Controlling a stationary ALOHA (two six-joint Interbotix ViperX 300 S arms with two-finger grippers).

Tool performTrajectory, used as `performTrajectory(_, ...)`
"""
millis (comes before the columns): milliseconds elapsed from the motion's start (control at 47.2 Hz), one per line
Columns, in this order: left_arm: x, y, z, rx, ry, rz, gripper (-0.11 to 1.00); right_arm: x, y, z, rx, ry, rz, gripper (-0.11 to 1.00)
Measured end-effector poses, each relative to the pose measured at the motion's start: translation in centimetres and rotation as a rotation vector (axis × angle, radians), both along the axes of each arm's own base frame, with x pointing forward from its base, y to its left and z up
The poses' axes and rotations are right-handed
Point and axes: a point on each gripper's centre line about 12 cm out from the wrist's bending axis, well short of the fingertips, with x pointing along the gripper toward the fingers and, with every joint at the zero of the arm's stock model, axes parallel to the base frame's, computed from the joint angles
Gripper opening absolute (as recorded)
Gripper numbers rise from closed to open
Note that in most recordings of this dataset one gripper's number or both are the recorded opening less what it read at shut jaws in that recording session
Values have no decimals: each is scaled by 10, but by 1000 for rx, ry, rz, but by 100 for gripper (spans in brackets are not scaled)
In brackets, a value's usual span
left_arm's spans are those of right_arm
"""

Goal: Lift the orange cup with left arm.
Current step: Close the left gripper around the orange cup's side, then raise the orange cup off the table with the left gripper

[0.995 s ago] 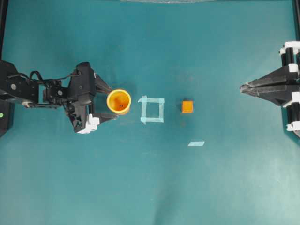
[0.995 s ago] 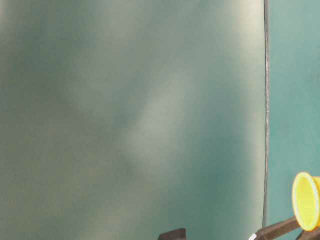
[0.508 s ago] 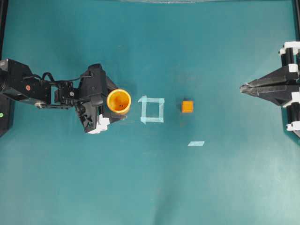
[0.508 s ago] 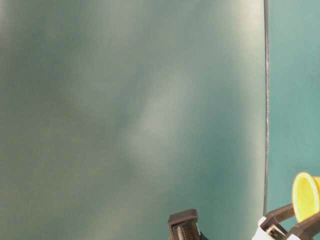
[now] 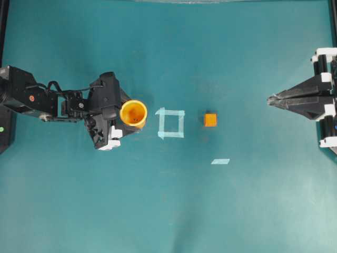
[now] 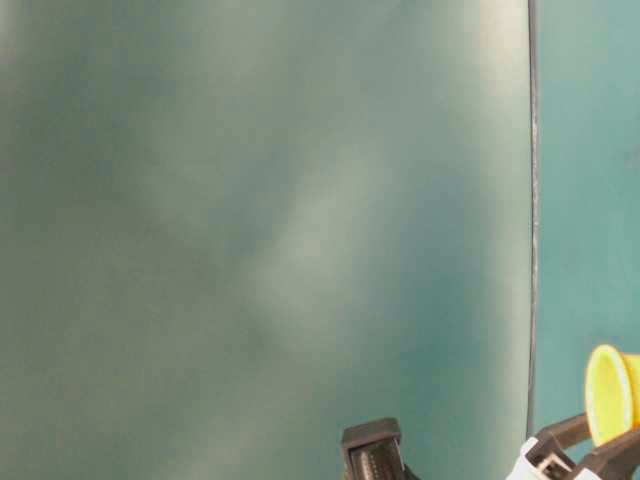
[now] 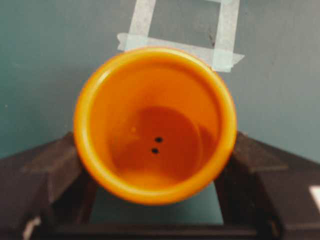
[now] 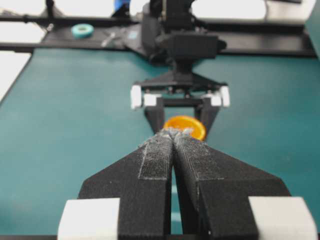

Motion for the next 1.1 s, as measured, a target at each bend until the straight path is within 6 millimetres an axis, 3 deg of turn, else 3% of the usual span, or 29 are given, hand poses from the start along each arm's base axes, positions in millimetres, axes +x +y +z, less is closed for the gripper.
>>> performTrajectory(360, 2, 0, 2, 12, -8, -10, 63, 0, 0, -1, 0, 6, 0, 0)
performTrajectory(1101, 7, 0, 35, 22, -66, -13, 63, 0, 0, -1, -1, 17, 0, 0)
